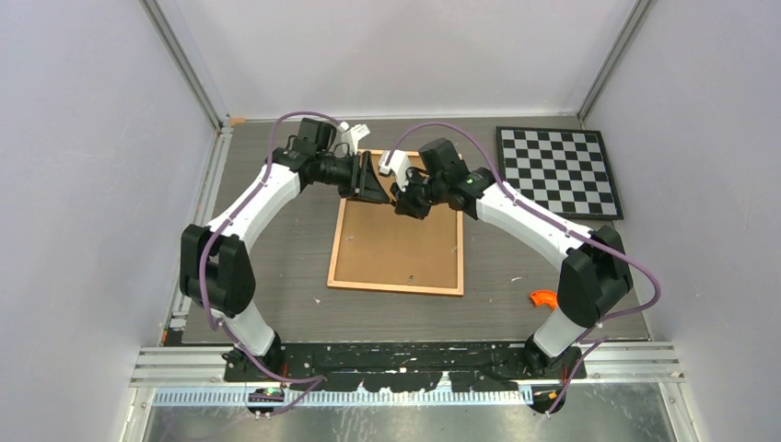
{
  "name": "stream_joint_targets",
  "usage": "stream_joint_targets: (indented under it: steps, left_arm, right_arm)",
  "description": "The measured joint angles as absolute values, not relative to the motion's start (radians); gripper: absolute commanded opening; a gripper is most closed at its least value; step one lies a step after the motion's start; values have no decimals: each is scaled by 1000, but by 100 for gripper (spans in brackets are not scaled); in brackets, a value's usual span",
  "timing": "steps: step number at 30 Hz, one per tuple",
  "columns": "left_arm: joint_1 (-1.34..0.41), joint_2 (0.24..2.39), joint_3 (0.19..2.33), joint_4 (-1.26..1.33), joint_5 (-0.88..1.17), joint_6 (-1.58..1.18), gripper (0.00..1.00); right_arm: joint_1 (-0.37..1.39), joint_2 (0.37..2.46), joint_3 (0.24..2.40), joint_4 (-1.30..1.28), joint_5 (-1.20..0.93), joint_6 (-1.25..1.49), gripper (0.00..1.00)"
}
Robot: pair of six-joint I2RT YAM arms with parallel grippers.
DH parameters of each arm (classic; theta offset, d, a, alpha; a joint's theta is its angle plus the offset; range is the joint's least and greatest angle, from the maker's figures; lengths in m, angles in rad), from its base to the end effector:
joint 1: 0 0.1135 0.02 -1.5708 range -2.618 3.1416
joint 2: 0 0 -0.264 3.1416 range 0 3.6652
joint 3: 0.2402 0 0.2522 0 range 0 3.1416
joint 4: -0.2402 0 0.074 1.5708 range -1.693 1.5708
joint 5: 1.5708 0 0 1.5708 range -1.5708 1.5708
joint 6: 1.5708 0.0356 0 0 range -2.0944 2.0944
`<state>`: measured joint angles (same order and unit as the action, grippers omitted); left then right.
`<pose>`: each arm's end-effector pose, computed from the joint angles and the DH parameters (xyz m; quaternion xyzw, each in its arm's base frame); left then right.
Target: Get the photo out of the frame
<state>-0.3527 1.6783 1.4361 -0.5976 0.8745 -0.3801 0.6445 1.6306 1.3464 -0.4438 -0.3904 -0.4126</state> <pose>0.3333 -0.1518 0.3034 0.1397 0.8481 -0.4852 0.1606 0.2857 0.2317 0.2948 -0.5199 0.7330 0.2222 0.3781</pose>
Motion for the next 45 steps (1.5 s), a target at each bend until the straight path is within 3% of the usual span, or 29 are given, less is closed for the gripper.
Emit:
stream_joint_targets:
  steps: [4,9,16,32,40,43,45]
  left_arm:
    - [-348,1682,1436,-597,870,-395,42]
    - [-334,1683,1436,-595,867,-424,53]
    - [-311,1687,1436,-582,864,-461,57]
    - [-320,1694,1436,-566,865,-468,43]
    - [-334,1698,1436,-567,854,-461,23]
    - [-333,1700,1436,-572,849,-460,26]
    - [-333,1700,1436,-574,847,-461,33]
  right_arm:
    - [645,1629,1340,-432,-381,-416,1]
    - [644,1624,1324,-424,-375,-417,1]
    - [645,1615,1314,-422,-375,-418,1]
    - [664,1615,1314,-425,-354,-443,1]
    - [685,1615,1314,-429,-302,-456,1]
    - [691,1615,1315,-421,-290,-459,1]
    - [694,1615,1315,-421,-284,-462,1]
